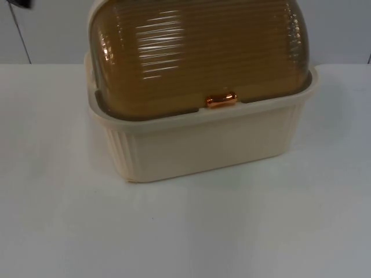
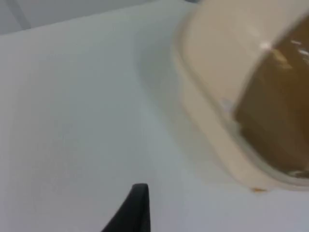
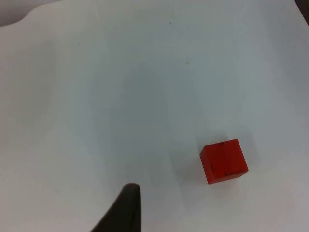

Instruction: Open the box lid with the left hand, place the block into the box with the right hand, then close the box lid with the left hand.

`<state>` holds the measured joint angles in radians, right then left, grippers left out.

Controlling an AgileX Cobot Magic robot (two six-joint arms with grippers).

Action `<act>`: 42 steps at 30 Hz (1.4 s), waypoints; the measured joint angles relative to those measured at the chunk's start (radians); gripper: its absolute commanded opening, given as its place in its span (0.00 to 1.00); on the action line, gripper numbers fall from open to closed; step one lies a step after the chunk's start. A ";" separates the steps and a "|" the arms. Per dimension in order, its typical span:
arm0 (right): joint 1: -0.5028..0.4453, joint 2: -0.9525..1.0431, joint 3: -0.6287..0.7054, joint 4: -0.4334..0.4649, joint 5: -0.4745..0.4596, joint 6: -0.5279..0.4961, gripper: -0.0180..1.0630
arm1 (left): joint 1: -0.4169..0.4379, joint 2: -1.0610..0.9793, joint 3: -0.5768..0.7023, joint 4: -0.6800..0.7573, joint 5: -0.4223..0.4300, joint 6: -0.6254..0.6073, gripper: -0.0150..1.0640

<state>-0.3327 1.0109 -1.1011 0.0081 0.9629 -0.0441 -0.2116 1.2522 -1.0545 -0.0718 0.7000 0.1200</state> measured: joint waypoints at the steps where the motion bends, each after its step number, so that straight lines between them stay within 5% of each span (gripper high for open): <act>1: 0.000 0.000 0.000 0.000 0.000 0.000 0.99 | 0.000 0.000 0.000 0.000 0.000 0.000 0.97; 4: 0.000 0.000 0.000 0.000 -0.002 0.000 0.99 | -0.180 0.071 0.000 0.084 -0.025 0.007 0.97; 7: 0.000 0.000 0.000 0.000 -0.004 0.000 0.99 | -0.257 0.102 0.000 0.155 -0.037 0.010 0.97; 12: 0.000 0.000 0.000 0.000 -0.010 0.000 0.99 | -0.500 0.189 0.000 0.483 -0.044 0.012 0.97; 19: 0.000 0.000 0.000 0.000 -0.010 0.000 0.99 | -0.635 0.253 0.000 0.816 -0.072 -0.038 0.97; 24: 0.000 0.000 0.000 0.000 -0.016 0.000 0.99 | -0.692 0.339 0.000 1.151 -0.085 -0.288 0.97; 30: 0.000 0.000 0.000 0.000 -0.020 0.000 0.99 | -0.747 0.391 0.006 1.346 -0.053 -0.551 0.95; 35: 0.000 0.000 0.000 0.000 -0.024 0.000 0.99 | -0.851 0.390 0.129 1.710 -0.027 -0.937 0.92; 42: 0.000 0.000 0.000 0.007 -0.024 0.000 0.99 | -0.866 0.394 0.246 1.792 -0.048 -1.065 0.91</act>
<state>-0.3327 1.0109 -1.1011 0.0148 0.9389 -0.0441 -1.0777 1.6460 -0.8084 1.7205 0.6516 -0.9450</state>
